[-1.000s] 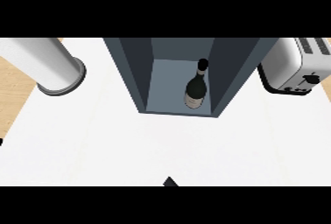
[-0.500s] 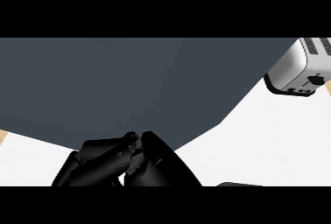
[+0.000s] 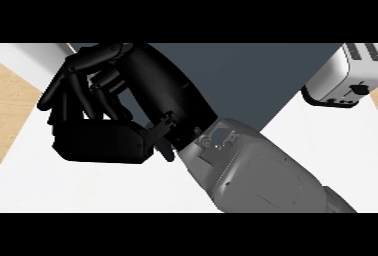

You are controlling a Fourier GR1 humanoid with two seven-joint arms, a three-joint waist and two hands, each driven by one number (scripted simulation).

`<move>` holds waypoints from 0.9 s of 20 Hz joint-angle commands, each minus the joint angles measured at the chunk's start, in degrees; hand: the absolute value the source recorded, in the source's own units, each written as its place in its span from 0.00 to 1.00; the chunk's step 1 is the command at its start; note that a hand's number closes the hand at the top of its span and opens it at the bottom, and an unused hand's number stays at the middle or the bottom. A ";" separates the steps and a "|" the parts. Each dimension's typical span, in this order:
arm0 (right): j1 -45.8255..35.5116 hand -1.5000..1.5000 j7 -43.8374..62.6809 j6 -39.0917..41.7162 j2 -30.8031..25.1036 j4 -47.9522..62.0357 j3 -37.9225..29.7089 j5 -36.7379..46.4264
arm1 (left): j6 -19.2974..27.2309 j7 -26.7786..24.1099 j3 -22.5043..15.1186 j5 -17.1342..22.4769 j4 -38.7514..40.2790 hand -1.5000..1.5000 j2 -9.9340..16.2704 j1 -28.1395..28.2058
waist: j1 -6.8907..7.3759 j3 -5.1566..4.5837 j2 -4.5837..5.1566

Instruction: Pick up the wine, place it into the cabinet and close the cabinet

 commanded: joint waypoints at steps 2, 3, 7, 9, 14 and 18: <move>-4.64 1.00 -0.27 11.60 0.39 9.82 -2.98 -11.26 | -4.27 -1.96 0.96 -2.05 1.79 0.00 -2.19 0.02 | 0.02 -0.05 0.31; -2.97 1.00 0.86 15.51 0.39 10.26 -0.81 -12.41 | -4.80 -1.32 2.72 -0.87 1.08 0.00 -0.30 0.73 | 0.61 0.02 0.29; -7.15 1.00 7.16 27.20 0.39 15.73 1.11 -19.70 | -6.24 -0.38 2.45 -1.49 3.08 0.00 -2.27 0.17 | 1.02 -0.20 0.48; -5.85 1.00 4.94 33.96 0.40 20.76 0.91 -21.57 | -4.61 0.96 4.16 -0.51 1.01 0.00 -1.32 -0.27 | 0.59 0.00 0.58; -7.27 1.00 3.58 40.56 0.40 29.74 -0.33 -25.35 | -9.81 1.65 6.27 -1.51 6.41 0.00 -3.75 0.08 | -0.94 -0.05 0.19; -10.24 1.00 0.75 44.00 0.41 36.94 -3.96 -28.20 | -6.43 3.43 8.30 -0.92 -0.16 0.00 -4.15 2.94 | -0.37 0.09 0.08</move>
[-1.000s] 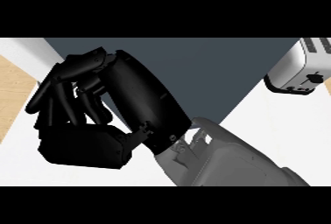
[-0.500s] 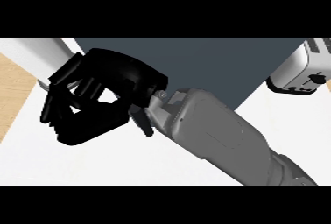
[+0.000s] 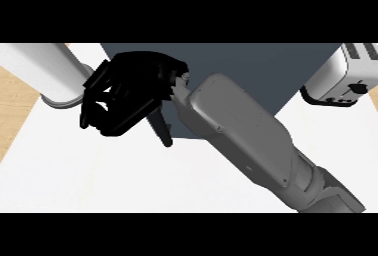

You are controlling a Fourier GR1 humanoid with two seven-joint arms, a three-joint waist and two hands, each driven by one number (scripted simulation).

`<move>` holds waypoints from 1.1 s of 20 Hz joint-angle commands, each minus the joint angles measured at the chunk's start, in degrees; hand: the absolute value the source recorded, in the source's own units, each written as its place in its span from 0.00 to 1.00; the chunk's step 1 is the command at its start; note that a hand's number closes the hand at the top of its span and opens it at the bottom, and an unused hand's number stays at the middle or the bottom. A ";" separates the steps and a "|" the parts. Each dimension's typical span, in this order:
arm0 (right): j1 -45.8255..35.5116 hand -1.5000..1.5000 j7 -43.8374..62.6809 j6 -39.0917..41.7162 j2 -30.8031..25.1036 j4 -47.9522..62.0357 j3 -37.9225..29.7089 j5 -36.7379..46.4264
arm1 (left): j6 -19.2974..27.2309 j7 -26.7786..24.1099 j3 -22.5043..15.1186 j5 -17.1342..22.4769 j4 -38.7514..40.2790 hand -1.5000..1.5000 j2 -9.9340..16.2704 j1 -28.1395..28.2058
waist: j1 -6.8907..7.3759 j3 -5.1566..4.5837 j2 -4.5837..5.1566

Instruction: Pick up the wine, place it into the cabinet and close the cabinet

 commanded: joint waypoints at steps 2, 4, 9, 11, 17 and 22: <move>-1.72 1.00 -1.37 5.68 0.03 5.66 -2.97 -5.01 | -6.67 0.20 3.19 0.51 3.30 0.00 -1.04 0.50 | -1.06 0.00 -0.15; -1.71 1.00 -3.98 6.69 0.03 7.99 -2.97 -5.71 | -6.56 0.19 3.43 -0.85 1.98 0.00 -2.37 1.00 | -0.78 0.02 -0.12; -1.10 1.00 -8.27 10.10 -0.55 14.66 -5.28 -3.64 | -4.79 1.62 5.22 -1.57 -0.89 0.00 -3.91 2.64 | -0.67 0.07 -0.08; -4.99 1.00 -6.90 10.03 -2.20 18.24 -8.19 -5.88 | -6.68 2.13 5.54 -2.36 0.86 0.00 -3.86 2.35 | -0.01 0.00 0.14; -3.08 1.00 -14.59 7.21 -5.34 19.53 -7.21 -1.05 | -6.03 4.44 6.84 -1.35 1.51 0.00 -4.33 0.94 | -0.21 -0.02 0.44; -5.38 1.00 -18.57 0.59 -8.92 19.49 -6.99 -0.51 | -3.76 5.92 7.14 -1.93 0.50 0.00 -4.17 0.06 | -1.54 0.01 0.27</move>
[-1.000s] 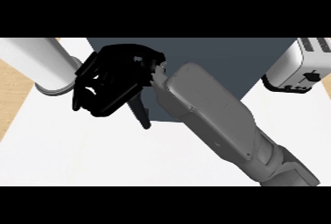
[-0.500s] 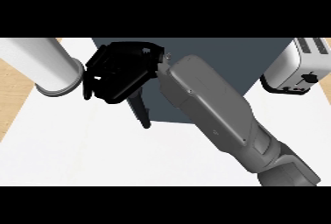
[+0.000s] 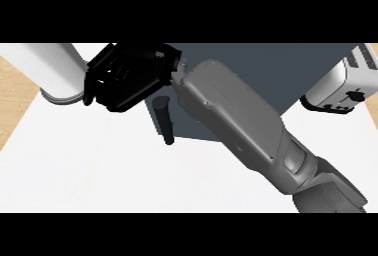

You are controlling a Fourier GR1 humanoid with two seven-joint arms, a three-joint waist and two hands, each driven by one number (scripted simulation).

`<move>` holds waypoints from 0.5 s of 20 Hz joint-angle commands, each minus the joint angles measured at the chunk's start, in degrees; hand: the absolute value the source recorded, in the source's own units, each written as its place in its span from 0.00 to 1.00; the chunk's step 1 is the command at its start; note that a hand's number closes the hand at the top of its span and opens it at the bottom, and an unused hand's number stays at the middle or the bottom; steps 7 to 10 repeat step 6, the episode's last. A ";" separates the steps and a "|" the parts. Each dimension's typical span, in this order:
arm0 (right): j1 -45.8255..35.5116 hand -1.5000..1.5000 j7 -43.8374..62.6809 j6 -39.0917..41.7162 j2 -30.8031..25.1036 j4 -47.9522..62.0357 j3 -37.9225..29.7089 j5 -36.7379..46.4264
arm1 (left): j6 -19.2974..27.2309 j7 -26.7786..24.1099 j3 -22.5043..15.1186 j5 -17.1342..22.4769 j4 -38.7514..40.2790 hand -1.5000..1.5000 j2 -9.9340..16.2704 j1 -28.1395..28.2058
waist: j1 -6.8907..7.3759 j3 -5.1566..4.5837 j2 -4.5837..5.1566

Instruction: Pick up the wine, place it into the cabinet and close the cabinet

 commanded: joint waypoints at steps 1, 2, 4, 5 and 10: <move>0.54 1.00 -4.61 -5.92 -9.51 5.26 -6.79 1.67 | -1.16 -0.81 -0.01 -0.96 -0.13 0.00 -0.62 -0.49 | -3.16 2.43 1.56; -0.16 1.00 -5.31 -6.89 -8.97 5.27 -6.16 1.75 | -1.04 0.28 0.32 -0.71 -0.36 0.00 0.45 -0.87 | -3.44 2.49 1.55; 0.48 1.00 -7.09 -7.78 -9.62 6.30 -5.51 1.34 | -1.46 0.14 -0.10 -1.05 -1.98 0.00 -0.19 -0.64 | -3.14 2.54 1.59; -0.09 1.00 -7.52 -9.12 -8.91 6.66 -4.67 1.62 | -0.96 0.48 0.32 -1.49 -1.02 0.00 0.21 -0.91 | -3.39 2.48 1.56; -0.59 1.00 -7.82 -8.66 -9.68 7.20 -4.44 1.32 | -1.04 0.40 0.19 -1.56 -1.53 0.00 -0.13 -1.24 | -3.20 2.46 1.82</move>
